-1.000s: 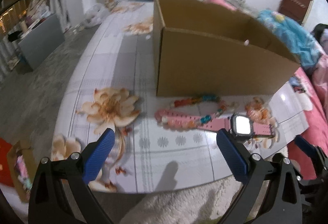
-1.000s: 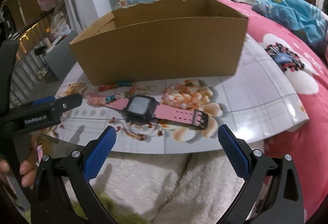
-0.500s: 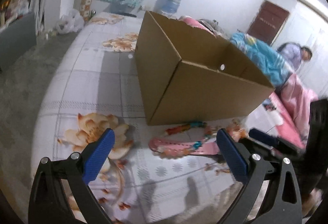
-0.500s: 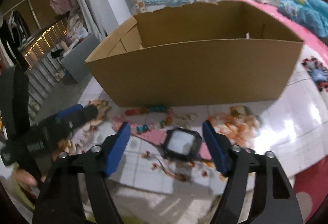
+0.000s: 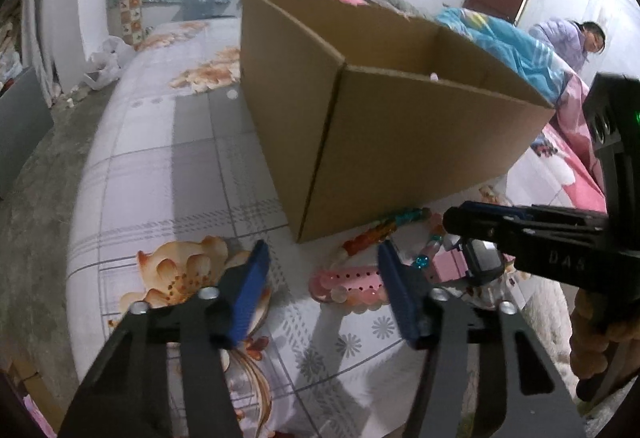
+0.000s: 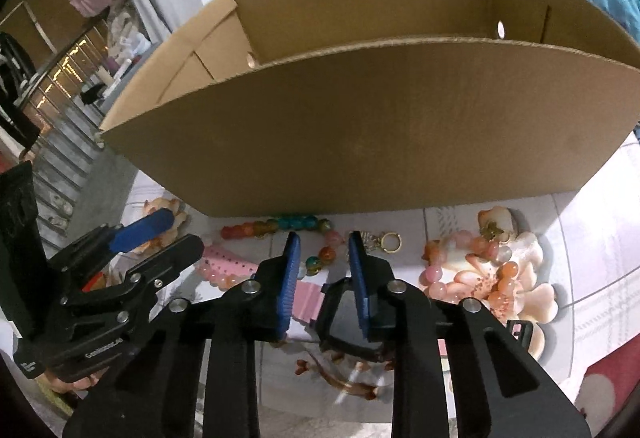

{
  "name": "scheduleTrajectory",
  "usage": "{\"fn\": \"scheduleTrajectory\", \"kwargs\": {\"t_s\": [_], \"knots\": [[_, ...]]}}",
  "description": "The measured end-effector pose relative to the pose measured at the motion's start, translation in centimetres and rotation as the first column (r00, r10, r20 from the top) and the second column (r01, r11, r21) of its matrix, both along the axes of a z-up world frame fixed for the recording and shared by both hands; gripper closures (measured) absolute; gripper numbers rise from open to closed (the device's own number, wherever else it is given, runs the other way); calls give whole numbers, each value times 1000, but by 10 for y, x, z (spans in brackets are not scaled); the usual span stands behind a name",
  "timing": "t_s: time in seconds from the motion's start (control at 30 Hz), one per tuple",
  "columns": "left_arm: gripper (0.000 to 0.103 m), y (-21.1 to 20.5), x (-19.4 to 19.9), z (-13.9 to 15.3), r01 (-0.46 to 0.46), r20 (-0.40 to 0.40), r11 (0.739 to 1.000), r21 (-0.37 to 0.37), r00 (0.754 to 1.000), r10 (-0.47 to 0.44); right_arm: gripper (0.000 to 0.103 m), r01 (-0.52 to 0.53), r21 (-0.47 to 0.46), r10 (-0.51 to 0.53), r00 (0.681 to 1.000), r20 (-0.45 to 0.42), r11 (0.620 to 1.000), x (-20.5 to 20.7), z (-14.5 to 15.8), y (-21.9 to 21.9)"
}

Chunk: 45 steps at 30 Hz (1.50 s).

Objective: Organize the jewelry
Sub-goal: 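Close the right tool on the bead bracelet and lift it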

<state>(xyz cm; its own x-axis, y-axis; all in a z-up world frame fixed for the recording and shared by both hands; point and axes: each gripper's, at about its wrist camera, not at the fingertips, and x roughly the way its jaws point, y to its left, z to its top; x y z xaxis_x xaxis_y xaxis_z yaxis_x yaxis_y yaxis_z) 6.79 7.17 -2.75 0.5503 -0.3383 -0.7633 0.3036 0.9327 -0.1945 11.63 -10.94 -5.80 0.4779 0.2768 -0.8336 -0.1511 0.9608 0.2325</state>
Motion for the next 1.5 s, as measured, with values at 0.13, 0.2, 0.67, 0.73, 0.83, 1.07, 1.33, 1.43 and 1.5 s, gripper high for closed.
{"fn": "scheduleTrajectory", "kwargs": {"t_s": [0.13, 0.2, 0.67, 0.73, 0.83, 1.07, 1.33, 1.43, 1.5], "knots": [[64, -4, 6, -6, 32, -28, 999, 16, 999, -31, 81, 6, -25, -6, 1000, -26, 1000, 4, -3, 2], [72, -7, 9, -8, 48, -42, 999, 22, 998, -47, 81, 7, -24, -8, 999, -39, 1000, 6, -4, 2], [84, -25, 11, -10, 107, -17, 988, 115, 994, -106, 87, -37, -106, 31, 998, -58, 994, 3, 6, 14], [89, -26, 11, -10, 101, -11, 988, 121, 995, -101, 93, -43, -126, 37, 998, -49, 991, 5, 6, 23], [94, -23, 12, -10, 92, -2, 989, 114, 996, -93, 95, -38, -100, 34, 999, -40, 994, 3, 7, 23], [94, -21, -1, 11, 99, 68, 993, 67, 992, -104, 96, -23, -34, 24, 1000, 9, 999, -18, 27, 2], [94, -15, -19, 48, 115, 127, 993, -17, 986, -112, 96, -30, 20, 28, 994, 107, 999, -56, 68, -28], [94, -11, -24, 69, 131, 153, 989, -69, 981, -119, 96, -35, 37, 29, 989, 146, 999, -55, 84, -38], [94, -9, -26, 87, 144, 184, 985, -94, 975, -125, 96, -43, 49, 33, 981, 193, 998, -67, 101, -47]]}}
